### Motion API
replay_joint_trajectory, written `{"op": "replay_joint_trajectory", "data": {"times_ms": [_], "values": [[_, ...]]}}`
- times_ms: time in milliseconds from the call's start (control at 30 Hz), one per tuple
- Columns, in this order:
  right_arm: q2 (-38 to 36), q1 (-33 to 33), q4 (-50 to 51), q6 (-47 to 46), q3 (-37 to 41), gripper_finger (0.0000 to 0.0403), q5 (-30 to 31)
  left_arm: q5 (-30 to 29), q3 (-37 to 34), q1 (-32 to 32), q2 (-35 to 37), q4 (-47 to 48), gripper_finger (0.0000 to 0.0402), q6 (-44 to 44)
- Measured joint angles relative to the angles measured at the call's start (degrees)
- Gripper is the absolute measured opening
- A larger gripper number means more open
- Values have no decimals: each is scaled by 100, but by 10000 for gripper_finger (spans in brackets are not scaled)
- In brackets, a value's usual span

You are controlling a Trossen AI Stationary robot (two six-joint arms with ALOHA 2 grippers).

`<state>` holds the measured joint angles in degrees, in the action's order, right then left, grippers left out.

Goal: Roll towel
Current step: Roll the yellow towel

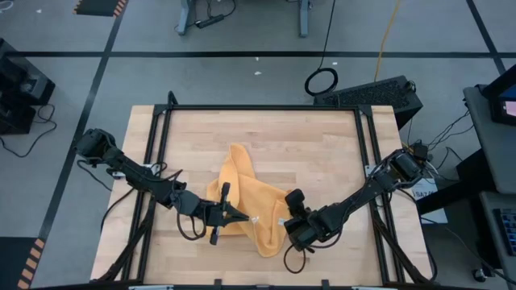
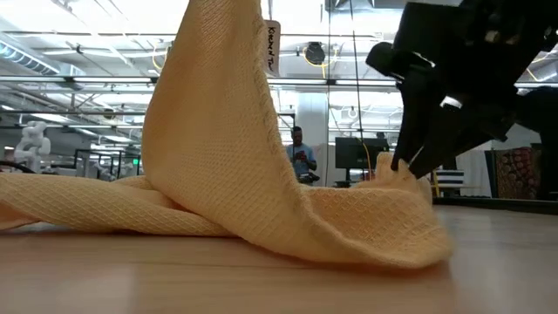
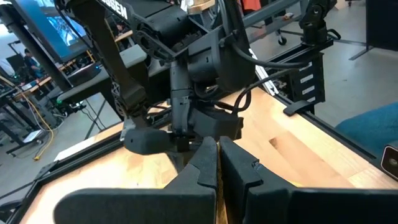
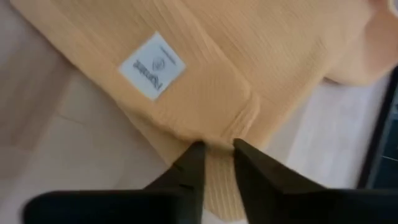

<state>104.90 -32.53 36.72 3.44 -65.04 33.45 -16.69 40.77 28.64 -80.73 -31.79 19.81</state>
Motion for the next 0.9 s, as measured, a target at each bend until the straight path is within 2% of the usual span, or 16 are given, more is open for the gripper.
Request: {"op": "replay_joint_trajectory", "data": {"times_ms": [100,367,600,700,900], "values": [[0,8,-175,26,0,9,-270,0,0,0,0,28,2,-2],[-18,-100,-216,-659,-14,3,-359,-2,0,0,0,111,2,-7],[-183,-452,-213,-1402,-507,1,-297,-4,0,0,0,107,2,-4],[-330,-663,-172,-1808,-798,1,123,-7,0,1,0,27,2,-2],[-663,-1187,-74,-1930,-1350,1,1540,-13,0,127,37,-211,2,97]]}}
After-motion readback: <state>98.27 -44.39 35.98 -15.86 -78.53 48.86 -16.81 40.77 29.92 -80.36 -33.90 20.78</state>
